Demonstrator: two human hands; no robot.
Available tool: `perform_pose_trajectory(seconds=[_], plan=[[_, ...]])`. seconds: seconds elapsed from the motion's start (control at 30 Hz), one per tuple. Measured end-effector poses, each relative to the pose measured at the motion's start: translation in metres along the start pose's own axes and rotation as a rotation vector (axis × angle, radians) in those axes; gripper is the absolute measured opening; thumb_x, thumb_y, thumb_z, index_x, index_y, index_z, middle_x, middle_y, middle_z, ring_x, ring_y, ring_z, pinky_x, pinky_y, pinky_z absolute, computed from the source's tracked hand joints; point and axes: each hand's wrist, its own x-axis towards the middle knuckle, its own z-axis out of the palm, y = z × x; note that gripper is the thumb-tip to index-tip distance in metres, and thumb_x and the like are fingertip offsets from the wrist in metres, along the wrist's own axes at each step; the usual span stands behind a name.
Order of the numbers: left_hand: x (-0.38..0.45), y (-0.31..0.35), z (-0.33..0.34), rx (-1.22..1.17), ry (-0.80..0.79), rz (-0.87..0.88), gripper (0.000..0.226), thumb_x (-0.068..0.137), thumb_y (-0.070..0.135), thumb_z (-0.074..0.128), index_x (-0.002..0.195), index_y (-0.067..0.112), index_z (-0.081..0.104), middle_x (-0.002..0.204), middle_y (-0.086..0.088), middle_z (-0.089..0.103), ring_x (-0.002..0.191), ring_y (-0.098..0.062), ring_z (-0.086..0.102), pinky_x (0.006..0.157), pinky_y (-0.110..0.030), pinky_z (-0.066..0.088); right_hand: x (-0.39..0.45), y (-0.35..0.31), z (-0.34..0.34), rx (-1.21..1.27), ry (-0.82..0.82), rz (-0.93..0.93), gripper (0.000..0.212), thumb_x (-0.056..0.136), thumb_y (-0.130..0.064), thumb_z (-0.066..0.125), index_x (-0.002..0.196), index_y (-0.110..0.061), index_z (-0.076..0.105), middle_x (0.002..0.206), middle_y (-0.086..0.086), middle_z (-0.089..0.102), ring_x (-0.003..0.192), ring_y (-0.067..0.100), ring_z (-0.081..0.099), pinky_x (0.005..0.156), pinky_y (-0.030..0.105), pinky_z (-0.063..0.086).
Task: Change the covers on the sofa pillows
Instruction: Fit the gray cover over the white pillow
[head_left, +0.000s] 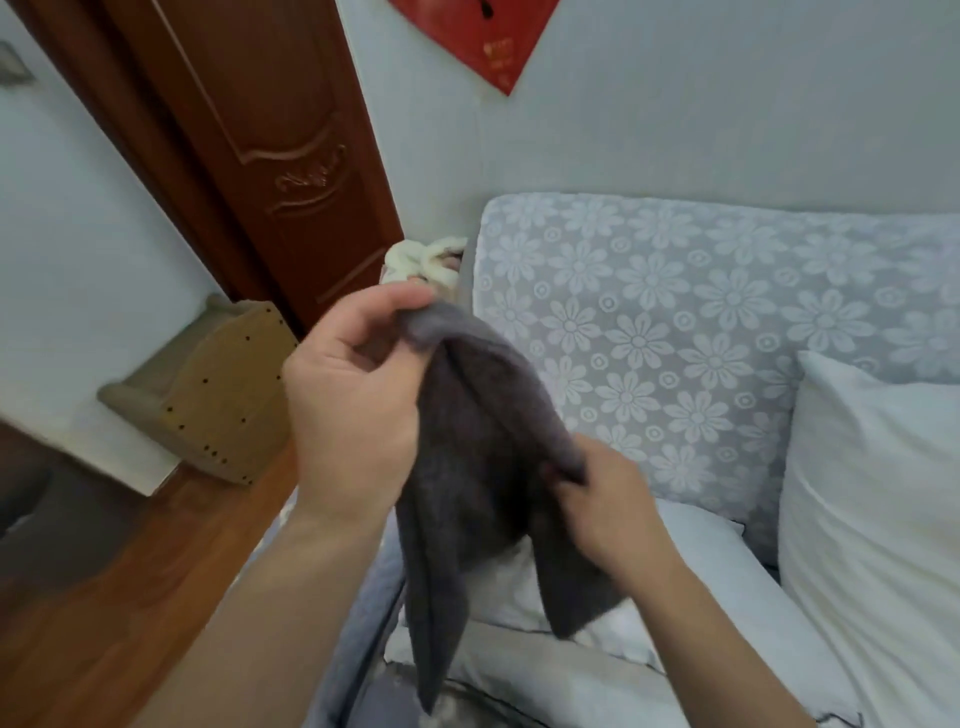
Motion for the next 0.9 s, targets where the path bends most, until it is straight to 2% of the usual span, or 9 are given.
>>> perform_pose_trajectory(seconds=[0.13,0.23,0.3,0.43,0.53,0.6,0.67,0.8,0.9], plan=[[0.015,-0.015,-0.047,0.002,0.212,-0.064,0.017,0.092,0.014,0.073,0.100,0.028,0.076,0.102,0.001,0.075,0.100,-0.021,0.071,0.087,-0.045,0.060,-0.003,0.006,-0.040,-0.143,0.206,0.094,0.010,0.079,-0.007,0.062,0.072,-0.013,0.060,0.062,-0.001,0.059,0.069,0.028,0.058,0.058,0.035,0.036],[0.031,-0.028,-0.072,-0.012,0.254,-0.144,0.016,0.097,0.021,0.067,0.100,0.034,0.076,0.104,0.008,0.074,0.100,-0.012,0.070,0.087,-0.033,0.059,0.002,-0.033,-0.068,-0.115,0.431,-0.014,0.012,0.082,-0.009,0.063,0.073,-0.012,0.056,0.061,-0.005,0.055,0.063,0.016,0.053,0.057,0.031,0.032],[0.058,-0.029,-0.089,0.046,0.232,-0.125,0.017,0.100,0.027,0.062,0.097,0.039,0.073,0.105,0.010,0.071,0.098,-0.007,0.066,0.085,-0.028,0.055,0.018,-0.070,-0.081,-0.128,0.484,-0.076,0.013,0.087,-0.021,0.065,0.079,-0.016,0.057,0.066,-0.009,0.055,0.065,0.013,0.052,0.057,0.028,0.032],[0.131,-0.006,-0.132,-0.119,0.180,-0.118,0.016,0.103,0.024,0.057,0.110,0.027,0.071,0.102,0.008,0.073,0.095,-0.010,0.067,0.086,-0.036,0.056,0.062,-0.141,-0.085,-0.291,0.371,-0.181,0.035,0.088,-0.039,0.069,0.075,-0.018,0.045,0.075,0.001,0.054,0.085,0.034,0.059,0.065,0.034,0.033],[0.151,0.035,-0.154,-0.190,0.119,0.064,0.017,0.103,0.023,0.052,0.101,0.030,0.067,0.097,0.008,0.069,0.093,-0.010,0.064,0.086,-0.032,0.053,0.067,-0.175,-0.091,-0.266,0.588,-0.253,0.036,0.091,-0.042,0.066,0.080,-0.015,0.045,0.083,0.011,0.057,0.083,0.035,0.055,0.065,0.038,0.035],[0.139,0.055,-0.160,-0.322,-0.001,0.129,0.019,0.105,0.023,0.050,0.099,0.030,0.067,0.098,0.005,0.067,0.096,-0.013,0.063,0.088,-0.034,0.054,0.054,-0.181,-0.093,-0.228,0.762,-0.279,0.035,0.095,-0.041,0.060,0.082,-0.013,0.044,0.081,0.010,0.053,0.077,0.032,0.049,0.065,0.041,0.035],[0.113,0.060,-0.157,-0.486,-0.197,0.036,0.017,0.104,0.023,0.049,0.103,0.023,0.066,0.102,0.000,0.068,0.100,-0.020,0.063,0.093,-0.041,0.054,0.044,-0.165,-0.093,-0.232,0.832,-0.265,0.033,0.096,-0.040,0.055,0.083,-0.012,0.043,0.080,0.009,0.051,0.073,0.029,0.045,0.063,0.040,0.032],[0.034,0.016,-0.128,-0.459,-0.608,-0.219,0.013,0.088,0.018,0.069,0.089,0.029,0.077,0.090,-0.003,0.071,0.084,-0.017,0.067,0.079,-0.033,0.055,0.031,-0.070,-0.091,-0.318,0.631,-0.003,0.032,0.085,-0.036,0.043,0.088,-0.008,0.058,0.088,0.018,0.062,0.082,0.038,0.058,0.064,0.035,0.036],[-0.039,-0.044,-0.081,-0.277,-0.840,-0.339,0.013,0.092,0.015,0.070,0.087,0.026,0.073,0.081,0.000,0.069,0.081,-0.011,0.063,0.076,-0.030,0.049,-0.013,0.013,-0.076,-0.272,0.500,0.408,0.043,0.094,-0.034,0.047,0.118,-0.001,0.061,0.118,0.031,0.063,0.109,0.045,0.060,0.081,0.040,0.044]])
